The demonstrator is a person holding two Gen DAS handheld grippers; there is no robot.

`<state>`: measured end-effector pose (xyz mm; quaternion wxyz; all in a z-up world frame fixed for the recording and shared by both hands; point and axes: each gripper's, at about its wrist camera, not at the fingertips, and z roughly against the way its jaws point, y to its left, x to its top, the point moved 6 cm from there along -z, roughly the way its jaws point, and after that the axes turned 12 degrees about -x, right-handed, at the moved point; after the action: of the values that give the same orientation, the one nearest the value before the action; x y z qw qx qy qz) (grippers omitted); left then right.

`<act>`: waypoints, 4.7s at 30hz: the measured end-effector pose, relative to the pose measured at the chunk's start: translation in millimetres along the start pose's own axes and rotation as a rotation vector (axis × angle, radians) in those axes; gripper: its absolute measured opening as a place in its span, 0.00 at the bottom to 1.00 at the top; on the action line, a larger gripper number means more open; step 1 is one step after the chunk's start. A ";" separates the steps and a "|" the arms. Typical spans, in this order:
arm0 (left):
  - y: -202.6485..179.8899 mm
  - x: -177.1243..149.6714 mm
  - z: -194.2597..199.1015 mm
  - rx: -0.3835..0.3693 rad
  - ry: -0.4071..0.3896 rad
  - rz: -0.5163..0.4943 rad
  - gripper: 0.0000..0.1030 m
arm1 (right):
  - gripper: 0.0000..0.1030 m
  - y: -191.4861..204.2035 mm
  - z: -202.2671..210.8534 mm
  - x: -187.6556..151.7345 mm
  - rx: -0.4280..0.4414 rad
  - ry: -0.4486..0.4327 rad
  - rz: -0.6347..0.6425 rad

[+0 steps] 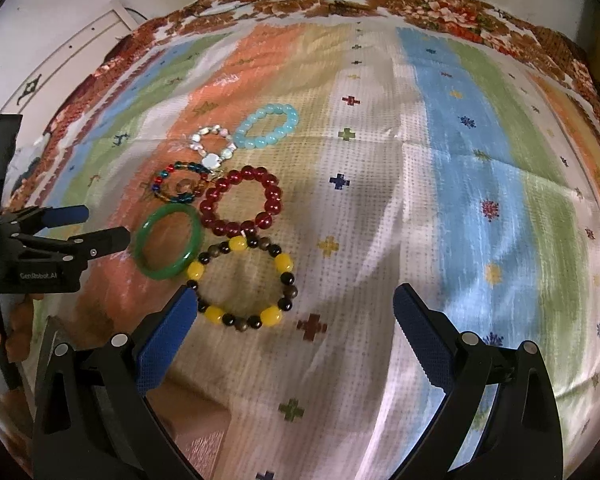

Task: Organize jewelry
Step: 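Grasp the green jade bangle with the left gripper while the right approaches the yellow-black bracelet, then lift the green bangle with the left gripper while the right lifts the yellow-black bracelet, then lower both bracelets into the silver tin and open both grippers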

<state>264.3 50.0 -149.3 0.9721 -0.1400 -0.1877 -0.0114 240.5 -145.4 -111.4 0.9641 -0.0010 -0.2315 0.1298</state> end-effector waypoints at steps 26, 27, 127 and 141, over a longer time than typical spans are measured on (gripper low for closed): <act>5.8 5.8 -30.8 0.101 0.065 -0.113 0.17 | 0.35 9.5 -47.7 3.8 -0.073 0.092 0.096; 6.6 4.8 -30.1 0.100 0.066 -0.110 0.13 | 0.31 9.6 -48.1 4.1 -0.075 0.093 0.099; -82.4 -109.4 122.6 -0.046 -0.268 -0.176 0.36 | 0.36 51.6 147.5 -67.8 0.101 -0.365 0.107; -54.8 -93.8 121.5 0.034 -0.278 -0.102 0.61 | 0.54 38.2 139.6 -59.2 0.070 -0.364 0.075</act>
<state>129.1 28.1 -60.9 0.9372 -0.1139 -0.3275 -0.0381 117.7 -131.5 -15.5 0.9003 0.0474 -0.3972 0.1715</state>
